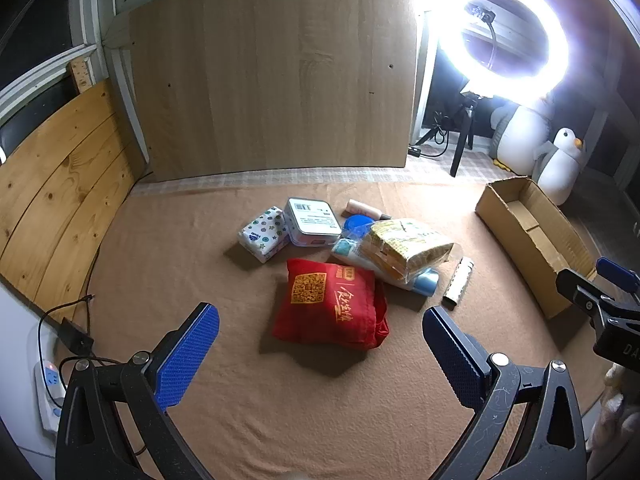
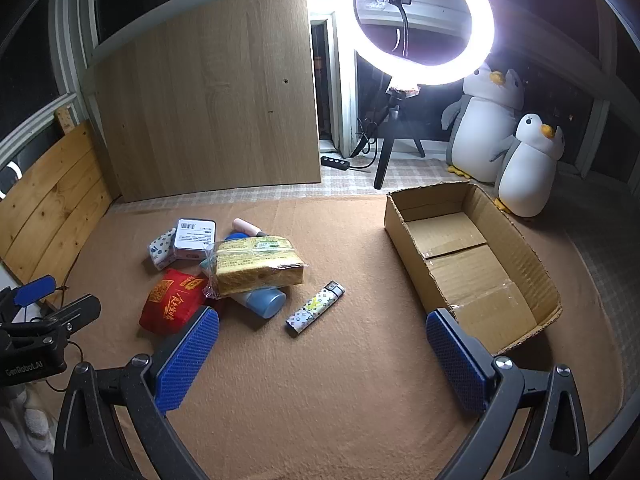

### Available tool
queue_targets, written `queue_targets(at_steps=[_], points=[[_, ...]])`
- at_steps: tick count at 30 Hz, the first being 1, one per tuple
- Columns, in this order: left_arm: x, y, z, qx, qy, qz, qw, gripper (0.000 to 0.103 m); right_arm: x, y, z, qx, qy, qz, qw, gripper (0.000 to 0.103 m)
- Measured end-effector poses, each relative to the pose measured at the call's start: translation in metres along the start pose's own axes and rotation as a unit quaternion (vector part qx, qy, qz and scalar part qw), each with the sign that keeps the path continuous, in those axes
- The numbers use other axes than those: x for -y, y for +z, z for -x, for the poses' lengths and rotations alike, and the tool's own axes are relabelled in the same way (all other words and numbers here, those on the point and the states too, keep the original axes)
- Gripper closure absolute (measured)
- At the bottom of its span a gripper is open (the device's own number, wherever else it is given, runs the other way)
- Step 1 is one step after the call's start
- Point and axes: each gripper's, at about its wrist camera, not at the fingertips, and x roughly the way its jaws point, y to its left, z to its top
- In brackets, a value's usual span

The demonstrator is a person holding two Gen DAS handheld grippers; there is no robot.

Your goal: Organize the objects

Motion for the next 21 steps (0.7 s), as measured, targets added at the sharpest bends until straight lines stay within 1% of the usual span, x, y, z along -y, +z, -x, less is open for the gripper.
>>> queue_targets(at_steps=[10, 21], points=[[0.001, -0.001, -0.004, -0.002, 0.001, -0.001, 1.0, 0.0, -0.001, -0.001, -0.008, -0.012, 0.005, -0.002, 1.0, 0.0], [0.001, -0.002, -0.011, -0.007, -0.002, 0.0, 1.0, 0.0, 0.0, -0.003, -0.01, -0.007, 0.007, -0.009, 1.0, 0.0]])
